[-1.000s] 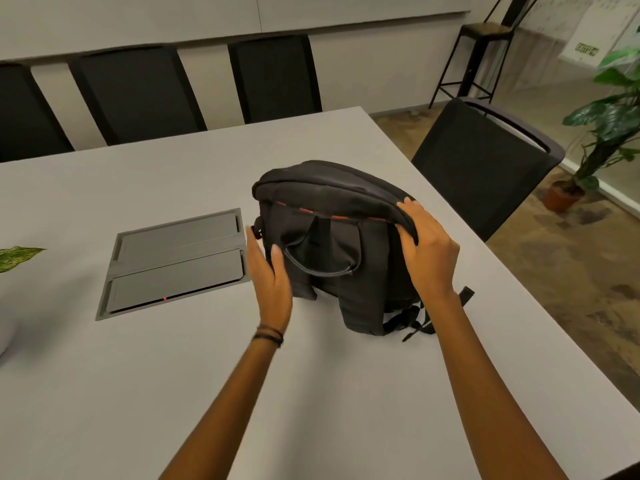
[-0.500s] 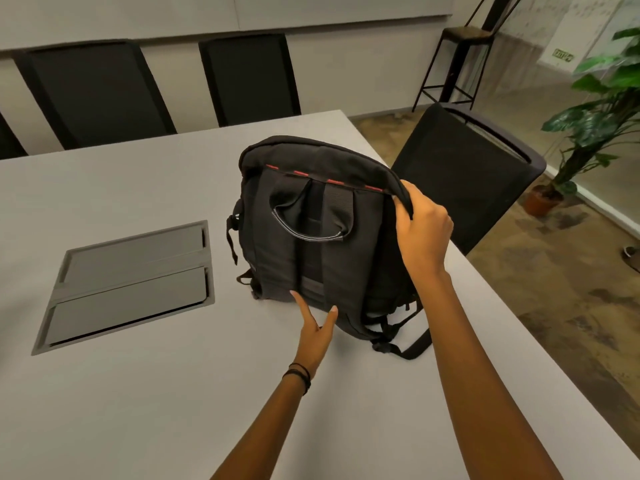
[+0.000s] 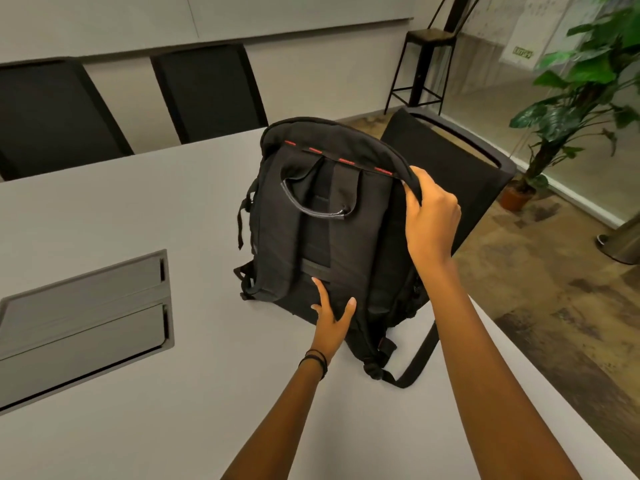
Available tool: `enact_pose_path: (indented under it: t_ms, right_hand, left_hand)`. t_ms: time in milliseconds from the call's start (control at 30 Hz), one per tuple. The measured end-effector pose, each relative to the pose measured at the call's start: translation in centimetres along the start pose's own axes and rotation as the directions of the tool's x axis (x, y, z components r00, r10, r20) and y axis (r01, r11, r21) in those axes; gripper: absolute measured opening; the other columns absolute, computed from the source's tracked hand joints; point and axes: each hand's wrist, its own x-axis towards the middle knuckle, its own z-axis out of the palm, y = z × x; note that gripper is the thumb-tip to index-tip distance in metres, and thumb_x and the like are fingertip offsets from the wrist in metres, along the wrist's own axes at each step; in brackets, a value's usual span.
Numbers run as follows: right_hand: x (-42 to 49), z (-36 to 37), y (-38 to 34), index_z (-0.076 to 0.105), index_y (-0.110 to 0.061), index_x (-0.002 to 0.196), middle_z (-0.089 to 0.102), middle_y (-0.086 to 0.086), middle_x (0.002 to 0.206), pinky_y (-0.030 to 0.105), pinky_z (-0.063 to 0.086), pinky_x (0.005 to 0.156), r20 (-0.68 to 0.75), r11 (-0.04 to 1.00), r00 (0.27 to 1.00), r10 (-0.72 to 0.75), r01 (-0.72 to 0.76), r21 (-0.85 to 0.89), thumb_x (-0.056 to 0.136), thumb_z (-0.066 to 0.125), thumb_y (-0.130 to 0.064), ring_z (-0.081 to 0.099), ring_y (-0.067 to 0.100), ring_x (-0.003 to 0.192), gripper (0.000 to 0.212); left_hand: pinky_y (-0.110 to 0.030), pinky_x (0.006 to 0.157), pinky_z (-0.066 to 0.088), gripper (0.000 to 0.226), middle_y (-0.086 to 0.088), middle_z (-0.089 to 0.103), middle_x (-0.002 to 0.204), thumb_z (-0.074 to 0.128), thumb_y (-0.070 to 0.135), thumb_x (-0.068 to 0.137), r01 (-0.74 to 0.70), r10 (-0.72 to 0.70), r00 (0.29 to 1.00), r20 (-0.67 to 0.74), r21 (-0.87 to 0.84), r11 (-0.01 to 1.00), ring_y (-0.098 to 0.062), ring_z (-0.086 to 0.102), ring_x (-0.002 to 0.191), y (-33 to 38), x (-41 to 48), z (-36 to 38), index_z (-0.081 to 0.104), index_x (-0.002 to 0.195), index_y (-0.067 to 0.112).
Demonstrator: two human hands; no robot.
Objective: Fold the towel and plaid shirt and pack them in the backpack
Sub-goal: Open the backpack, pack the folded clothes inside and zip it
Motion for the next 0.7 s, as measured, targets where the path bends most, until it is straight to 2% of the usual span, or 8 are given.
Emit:
enact_pose_path:
  t_ms: [233,400,567,700]
  right_hand:
    - [3.3,0.2,5.6,0.057,-0.007,0.124,0.069,0.013,0.103,0.033,0.052,0.082,-0.083,0.995,0.993,0.083,-0.087,-0.039,0.092,0.053,-0.013,0.067,0.026,0.092,0.033]
    - [5.9,0.1,9.0,0.058,-0.009,0.124,0.068,0.012,0.106,0.027,0.045,0.080,-0.136,0.989,0.983,0.124,-0.134,-0.067,0.094,0.050,-0.015,0.064,0.025,0.096,0.031]
    - [7.8,0.3,11.9,0.058,-0.007,0.122,0.066,0.012,0.109,0.022,0.041,0.079,-0.141,0.986,0.978,0.152,-0.160,-0.049,0.095,0.047,-0.015,0.060,0.023,0.101,0.030]
    - [8.5,0.9,14.0,0.053,-0.008,0.127,0.061,0.010,0.119,0.023,0.041,0.087,-0.133,0.969,0.963,0.235,-0.243,-0.052,0.096,0.044,-0.012,0.056,0.023,0.110,0.033]
  left_hand:
    - [-0.051,0.114,0.011,0.082,-0.015,-0.024,0.152,0.044,0.045,0.093,0.015,-0.023,0.994,0.109,0.078,0.997,-0.033,-0.012,0.143,1.7,4.7,3.3,-0.023,0.140,0.042]
    - [-0.048,0.115,0.008,0.081,-0.013,-0.031,0.150,0.042,0.049,0.093,0.012,-0.031,0.984,0.174,0.108,0.994,-0.033,-0.012,0.143,2.7,8.0,6.4,-0.025,0.139,0.042]
    - [-0.048,0.115,0.010,0.078,-0.012,-0.036,0.148,0.040,0.047,0.095,0.012,-0.040,0.976,0.214,0.129,0.992,-0.036,-0.003,0.143,3.8,10.2,9.5,-0.023,0.140,0.040]
    - [-0.052,0.114,0.010,0.082,-0.011,-0.037,0.147,0.043,0.048,0.093,-0.021,-0.037,0.964,0.263,0.217,0.976,-0.042,-0.004,0.141,3.8,11.3,10.0,-0.024,0.139,0.041]
